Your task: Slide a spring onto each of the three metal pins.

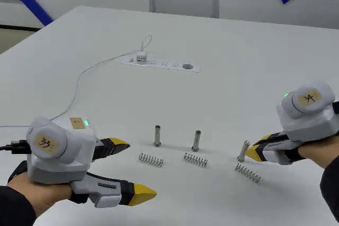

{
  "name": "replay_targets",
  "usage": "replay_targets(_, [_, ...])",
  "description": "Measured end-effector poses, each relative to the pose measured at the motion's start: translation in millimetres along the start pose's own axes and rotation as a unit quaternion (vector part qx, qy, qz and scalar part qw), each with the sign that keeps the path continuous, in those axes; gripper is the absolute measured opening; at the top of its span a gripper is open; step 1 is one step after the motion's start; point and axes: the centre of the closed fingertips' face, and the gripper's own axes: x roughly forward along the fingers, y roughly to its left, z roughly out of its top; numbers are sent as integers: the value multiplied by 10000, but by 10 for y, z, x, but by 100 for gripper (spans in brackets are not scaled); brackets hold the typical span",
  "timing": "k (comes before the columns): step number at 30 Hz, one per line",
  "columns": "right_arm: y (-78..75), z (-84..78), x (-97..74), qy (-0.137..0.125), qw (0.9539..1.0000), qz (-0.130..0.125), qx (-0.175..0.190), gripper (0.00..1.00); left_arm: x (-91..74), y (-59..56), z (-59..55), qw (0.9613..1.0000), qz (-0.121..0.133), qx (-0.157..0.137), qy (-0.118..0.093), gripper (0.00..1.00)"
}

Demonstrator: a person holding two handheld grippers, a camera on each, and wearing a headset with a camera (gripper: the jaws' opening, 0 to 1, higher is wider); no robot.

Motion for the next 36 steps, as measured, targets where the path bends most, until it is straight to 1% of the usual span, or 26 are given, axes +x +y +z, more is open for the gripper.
replay_targets(4, [46, -126, 18, 141, 9998, 110, -65, 15, 0, -2, 0, 10000, -2, -3, -1, 74])
replay_targets(7, [83, -202, 16, 196, 9996, 185, -78, 15, 1, -5, -2, 10000, -7, 3, 4, 74])
replay_targets(9, [107, -277, 29, 265, 9992, 277, -100, 15, 2, -9, -3, 10000, -9, 8, 7, 74])
replay_targets(14, [169, -367, 51, 311, 9984, 428, -206, 15, 5, -15, -4, 10000, -12, 9, 13, 74])
replay_targets(21, [186, -423, 88, 346, 9976, 513, -305, 15, 6, -9, -2, 10000, -6, 6, 8, 74])
replay_targets(27, [190, -483, 113, 435, 9968, 546, -401, 14, 6, 0, -5, 10000, -2, -6, 4, 74])
replay_targets(32, [186, -495, 125, 433, 9966, 560, -417, 12, 8, 2, -8, 10000, -8, -13, 7, 74])
replay_targets(36, [192, -498, 130, 422, 9965, 584, -418, 12, 8, 2, -13, 10000, -12, -16, 11, 74])
